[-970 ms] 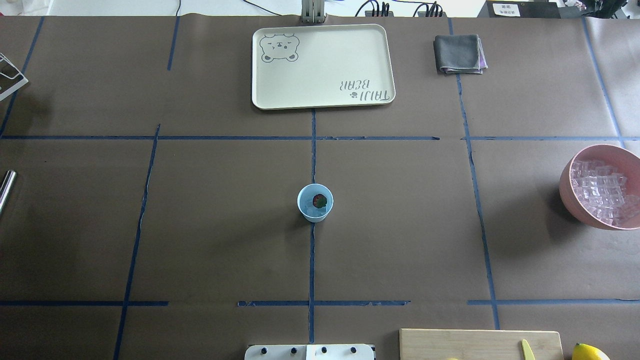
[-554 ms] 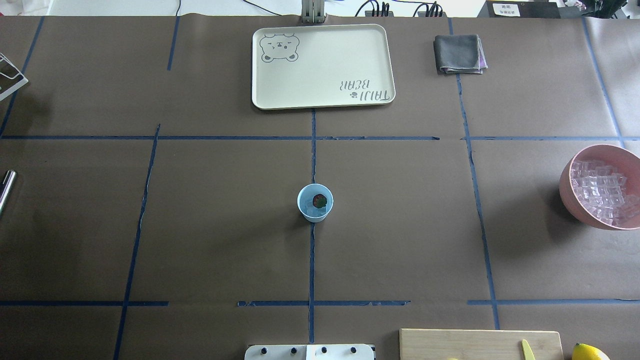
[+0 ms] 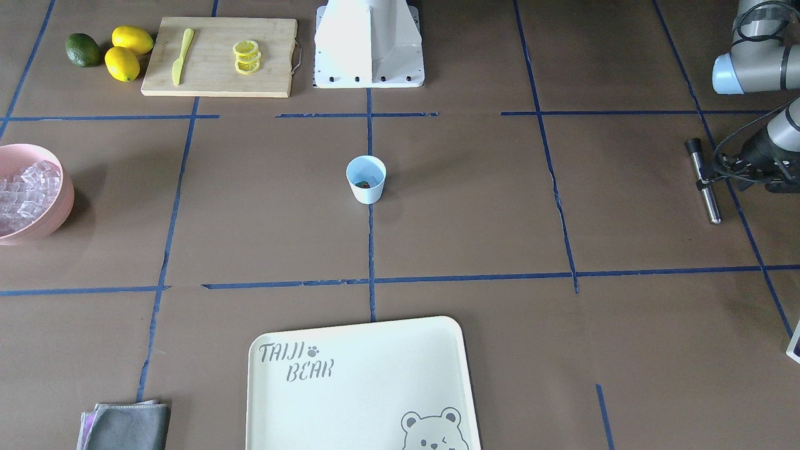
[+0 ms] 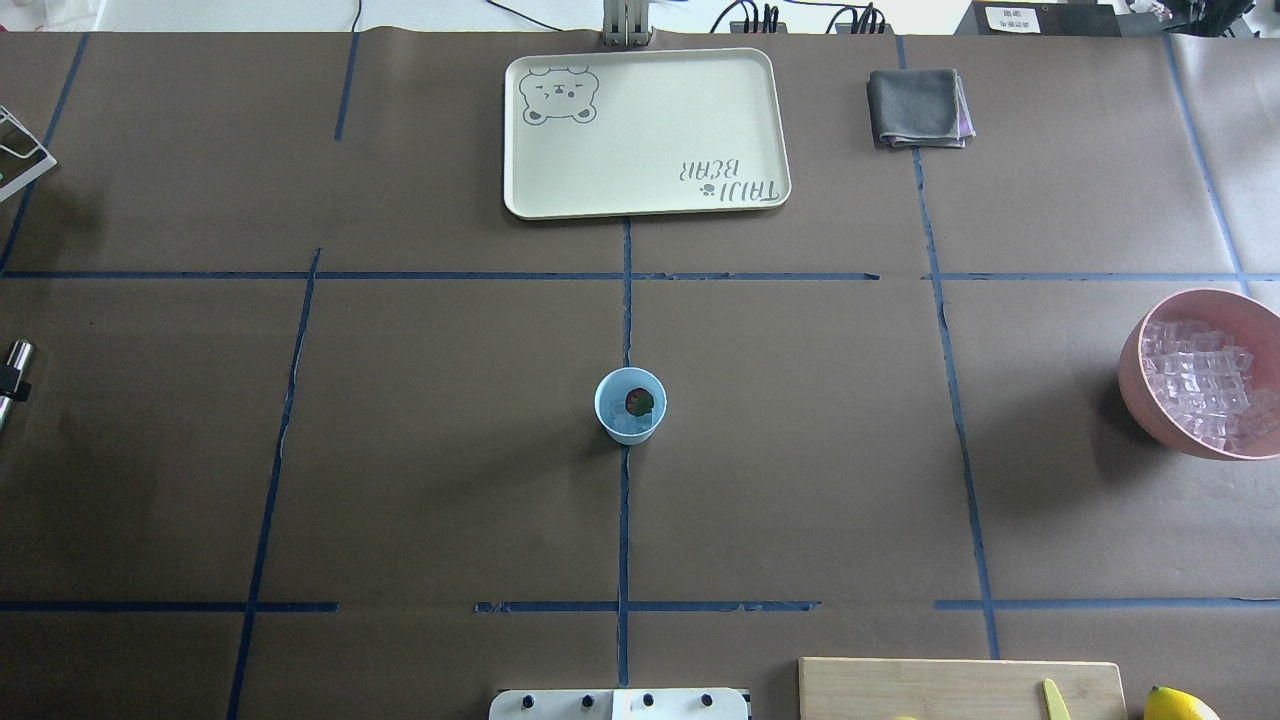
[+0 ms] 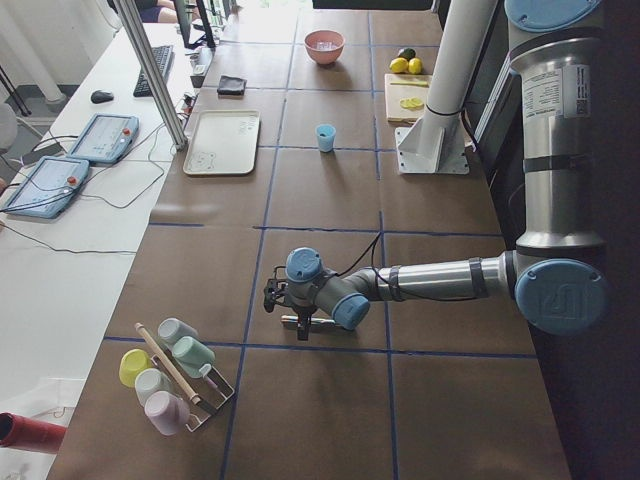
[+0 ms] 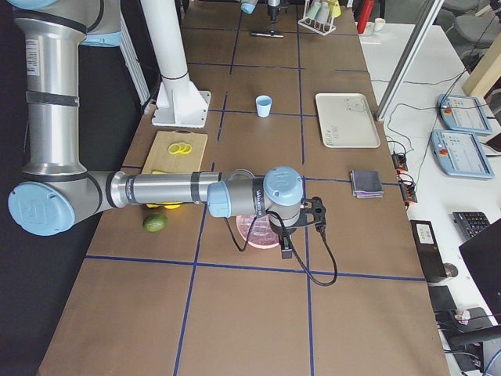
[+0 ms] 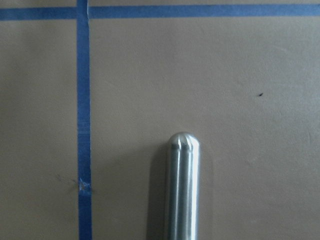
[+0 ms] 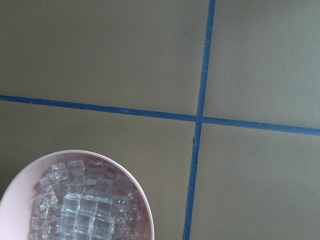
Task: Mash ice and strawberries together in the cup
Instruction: 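Lower the left gripper onto the metal pestle rod and grasp it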
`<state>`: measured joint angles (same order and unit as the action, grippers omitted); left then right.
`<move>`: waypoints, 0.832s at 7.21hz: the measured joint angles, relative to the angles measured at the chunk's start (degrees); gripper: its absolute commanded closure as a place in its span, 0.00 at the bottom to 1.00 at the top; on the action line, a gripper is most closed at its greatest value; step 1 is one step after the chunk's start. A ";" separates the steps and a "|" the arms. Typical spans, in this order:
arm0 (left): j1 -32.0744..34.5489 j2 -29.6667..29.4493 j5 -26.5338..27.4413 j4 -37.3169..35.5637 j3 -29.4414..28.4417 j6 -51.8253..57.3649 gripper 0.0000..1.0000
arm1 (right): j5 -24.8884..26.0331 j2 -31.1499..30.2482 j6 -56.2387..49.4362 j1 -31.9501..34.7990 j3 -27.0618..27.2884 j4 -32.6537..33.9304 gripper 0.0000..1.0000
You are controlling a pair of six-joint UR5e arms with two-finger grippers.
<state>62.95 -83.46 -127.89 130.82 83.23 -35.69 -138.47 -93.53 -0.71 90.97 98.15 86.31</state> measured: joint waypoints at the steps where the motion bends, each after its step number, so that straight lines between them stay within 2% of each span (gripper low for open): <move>1: -0.24 -0.55 0.56 0.01 -0.58 0.02 0.00 | 0.03 0.00 0.01 0.00 -0.03 0.00 0.01; 6: -0.38 -3.20 0.88 0.24 -3.99 0.18 0.01 | 0.13 0.01 0.01 0.00 -0.15 0.00 0.01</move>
<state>62.58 -86.66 -127.00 131.07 79.23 -35.51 -138.34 -93.52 -0.70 90.97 98.00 86.31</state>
